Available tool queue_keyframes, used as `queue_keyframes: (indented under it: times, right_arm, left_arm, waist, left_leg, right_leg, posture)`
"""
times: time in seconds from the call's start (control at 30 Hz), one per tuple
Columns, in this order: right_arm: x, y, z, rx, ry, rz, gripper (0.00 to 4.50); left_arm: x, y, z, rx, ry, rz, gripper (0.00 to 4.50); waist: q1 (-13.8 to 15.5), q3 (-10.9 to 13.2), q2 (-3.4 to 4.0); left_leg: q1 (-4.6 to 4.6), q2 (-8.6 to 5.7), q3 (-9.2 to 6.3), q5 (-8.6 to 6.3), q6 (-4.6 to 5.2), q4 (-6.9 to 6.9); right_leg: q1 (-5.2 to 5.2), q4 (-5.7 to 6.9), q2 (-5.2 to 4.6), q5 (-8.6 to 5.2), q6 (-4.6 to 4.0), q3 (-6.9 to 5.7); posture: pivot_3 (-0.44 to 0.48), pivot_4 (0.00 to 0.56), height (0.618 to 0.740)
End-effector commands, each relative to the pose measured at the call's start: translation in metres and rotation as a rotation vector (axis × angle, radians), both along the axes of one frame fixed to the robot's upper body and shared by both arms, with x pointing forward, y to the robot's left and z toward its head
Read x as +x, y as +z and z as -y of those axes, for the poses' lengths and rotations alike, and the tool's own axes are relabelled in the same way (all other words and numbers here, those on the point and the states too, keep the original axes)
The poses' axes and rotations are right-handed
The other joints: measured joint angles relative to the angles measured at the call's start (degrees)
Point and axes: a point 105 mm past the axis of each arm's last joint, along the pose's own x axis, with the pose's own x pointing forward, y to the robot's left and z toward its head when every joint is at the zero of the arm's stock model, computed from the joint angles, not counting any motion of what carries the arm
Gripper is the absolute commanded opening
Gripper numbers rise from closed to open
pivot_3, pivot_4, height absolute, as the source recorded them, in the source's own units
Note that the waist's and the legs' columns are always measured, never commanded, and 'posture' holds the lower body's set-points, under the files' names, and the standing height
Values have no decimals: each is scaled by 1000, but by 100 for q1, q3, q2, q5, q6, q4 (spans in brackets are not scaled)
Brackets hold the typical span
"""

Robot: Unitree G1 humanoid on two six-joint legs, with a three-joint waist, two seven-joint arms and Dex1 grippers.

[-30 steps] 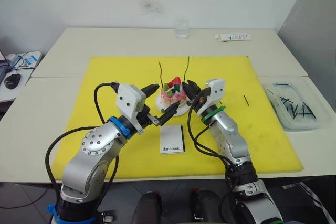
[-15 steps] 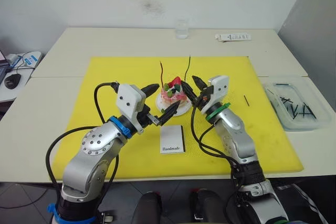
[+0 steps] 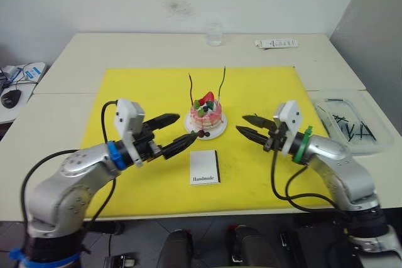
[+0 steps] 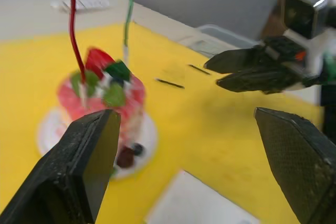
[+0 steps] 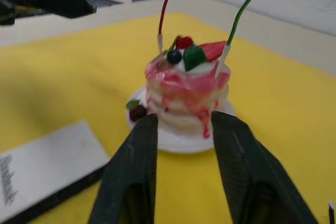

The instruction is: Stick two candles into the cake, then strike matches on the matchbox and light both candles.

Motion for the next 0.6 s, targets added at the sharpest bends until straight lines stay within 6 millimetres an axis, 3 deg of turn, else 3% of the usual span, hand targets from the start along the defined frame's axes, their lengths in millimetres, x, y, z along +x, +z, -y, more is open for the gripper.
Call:
queue_keyframes:
  times: [0.03,0.2,0.33,0.6]
  right_arm:
    - [-12,-2,-14,-54,90,-3,81]
    - [-20,-21,-27,-163,171,-25,31]
    - [-22,-31,-36,-171,198,-43,31]
    - [-22,-46,-37,-201,199,-58,31]
  left_arm:
    - [-21,-1,-9,-20,-117,-294,4483]
    - [-12,-17,-18,-31,-71,-615,4483]
    - [-16,-30,-4,-19,-116,-796,4483]
    - [8,-56,12,-60,-36,-882,4483]
  waist:
    - [-8,4,-7]
    - [-8,13,-3]
    - [20,24,-24]
    - [48,27,-29]
  left_leg:
    - [3,0,-7,0,0,-1]
    - [2,-1,-45,0,-1,-3]
    - [-7,1,-41,-1,-2,-4]
    - [-17,-9,-26,-1,-6,0]
  right_leg:
    - [1,1,3,-2,-4,-4]
    - [6,5,-4,-22,-37,-24]
    - [4,0,-25,-11,-6,-18]
    - [3,0,-45,-16,9,-16]
  posture:
    - [0,150,740]
    - [0,150,740]
    - [0,150,740]
    - [0,150,740]
